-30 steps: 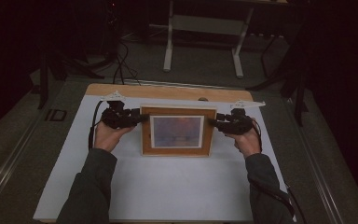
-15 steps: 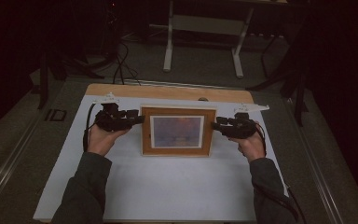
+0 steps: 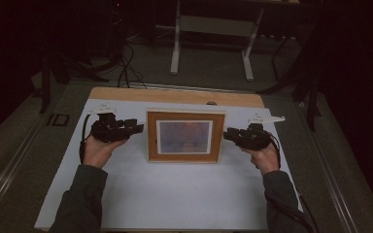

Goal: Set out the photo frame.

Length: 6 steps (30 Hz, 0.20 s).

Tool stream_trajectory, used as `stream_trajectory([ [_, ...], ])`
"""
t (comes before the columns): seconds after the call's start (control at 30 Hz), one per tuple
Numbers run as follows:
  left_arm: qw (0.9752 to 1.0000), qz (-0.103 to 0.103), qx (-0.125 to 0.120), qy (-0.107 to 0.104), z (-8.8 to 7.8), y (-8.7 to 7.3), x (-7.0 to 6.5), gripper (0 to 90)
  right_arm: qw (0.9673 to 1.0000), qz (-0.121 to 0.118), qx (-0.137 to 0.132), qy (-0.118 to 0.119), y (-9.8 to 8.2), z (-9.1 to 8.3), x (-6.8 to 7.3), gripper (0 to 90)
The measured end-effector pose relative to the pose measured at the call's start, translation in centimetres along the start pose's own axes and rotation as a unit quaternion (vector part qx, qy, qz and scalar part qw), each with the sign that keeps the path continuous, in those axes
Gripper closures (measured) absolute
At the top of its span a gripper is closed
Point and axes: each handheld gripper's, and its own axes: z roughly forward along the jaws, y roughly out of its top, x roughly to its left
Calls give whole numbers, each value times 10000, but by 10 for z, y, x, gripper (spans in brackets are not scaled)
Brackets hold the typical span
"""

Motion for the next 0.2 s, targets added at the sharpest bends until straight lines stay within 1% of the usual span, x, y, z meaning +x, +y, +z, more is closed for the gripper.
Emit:
stream_trajectory([
  [0.07,10000,-53,-19,34,-2,-4,2,556,10000,33,5,-15,-3,0,-1,689],
  [0.13,10000,-63,-15,68,-3,-6,2,556,10000,43,13,-32,-5,0,-2,694],
  [0.17,9999,-86,35,141,-3,-11,4,556,9999,83,49,-57,-8,-1,-3,701],
  [0.2,9999,-86,35,141,-3,-11,4,555,9999,85,56,-75,-10,0,-3,701],
])
